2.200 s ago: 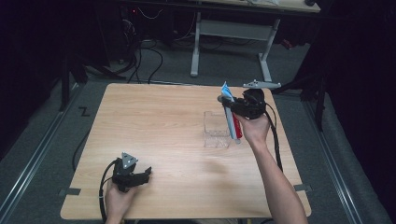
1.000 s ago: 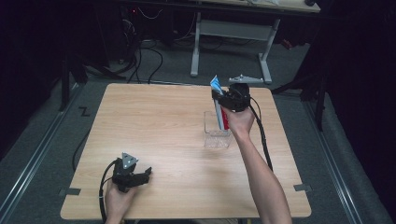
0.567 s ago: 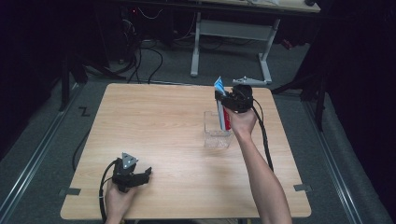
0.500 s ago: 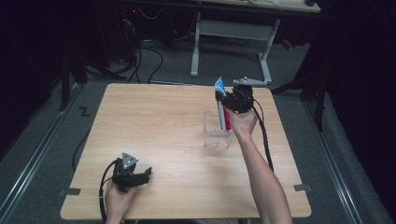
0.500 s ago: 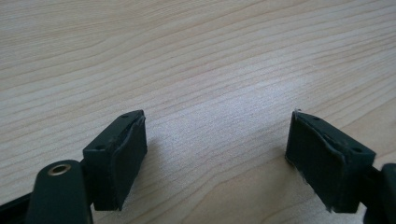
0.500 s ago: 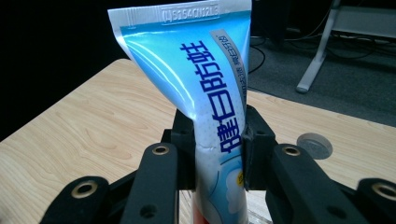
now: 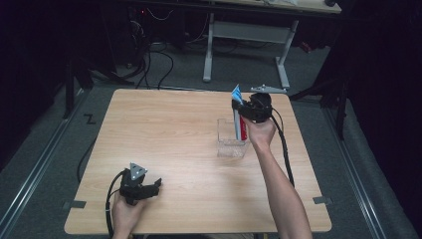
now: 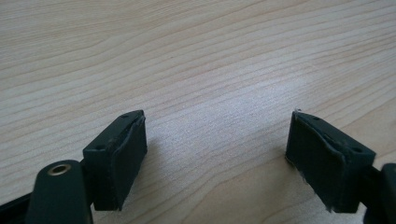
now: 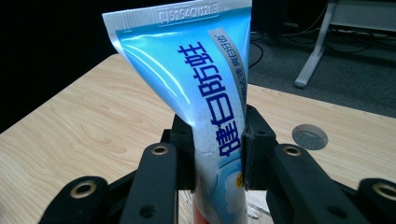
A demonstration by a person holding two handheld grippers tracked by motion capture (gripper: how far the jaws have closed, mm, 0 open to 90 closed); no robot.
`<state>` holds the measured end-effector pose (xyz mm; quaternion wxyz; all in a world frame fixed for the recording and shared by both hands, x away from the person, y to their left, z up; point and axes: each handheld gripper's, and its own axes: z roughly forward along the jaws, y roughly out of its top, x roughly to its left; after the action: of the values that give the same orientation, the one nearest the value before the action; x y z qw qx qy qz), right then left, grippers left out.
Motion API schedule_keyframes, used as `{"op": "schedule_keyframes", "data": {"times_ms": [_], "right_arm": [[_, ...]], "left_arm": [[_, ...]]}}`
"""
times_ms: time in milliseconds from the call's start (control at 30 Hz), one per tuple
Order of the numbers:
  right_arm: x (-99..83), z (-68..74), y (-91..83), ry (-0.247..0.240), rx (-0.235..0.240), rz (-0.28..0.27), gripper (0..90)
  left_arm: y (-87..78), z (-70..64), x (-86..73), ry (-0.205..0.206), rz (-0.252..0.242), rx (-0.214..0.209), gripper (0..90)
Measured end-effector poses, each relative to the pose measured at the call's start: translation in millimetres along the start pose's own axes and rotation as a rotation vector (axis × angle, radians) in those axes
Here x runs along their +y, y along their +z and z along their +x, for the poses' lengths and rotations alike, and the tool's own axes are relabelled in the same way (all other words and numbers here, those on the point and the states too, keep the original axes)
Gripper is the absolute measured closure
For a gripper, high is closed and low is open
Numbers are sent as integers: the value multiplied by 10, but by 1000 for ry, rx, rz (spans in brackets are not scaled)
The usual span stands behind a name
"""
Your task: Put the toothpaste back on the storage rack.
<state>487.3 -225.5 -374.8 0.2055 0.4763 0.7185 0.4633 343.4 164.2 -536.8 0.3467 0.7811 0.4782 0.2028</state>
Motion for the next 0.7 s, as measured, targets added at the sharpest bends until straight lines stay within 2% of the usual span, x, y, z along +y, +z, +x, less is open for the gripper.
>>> {"op": "schedule_keyframes", "data": {"times_ms": [167, 533, 700], "right_arm": [[-21, 0, 3, -11, -5, 16, 709], [-141, -85, 18, 20, -4, 34, 707], [-147, -86, 16, 14, -4, 36, 706]], "left_arm": [[0, 0, 0, 0, 0, 0, 207], [0, 0, 0, 0, 0, 1, 207], [0, -1, 0, -1, 0, 1, 207]]}}
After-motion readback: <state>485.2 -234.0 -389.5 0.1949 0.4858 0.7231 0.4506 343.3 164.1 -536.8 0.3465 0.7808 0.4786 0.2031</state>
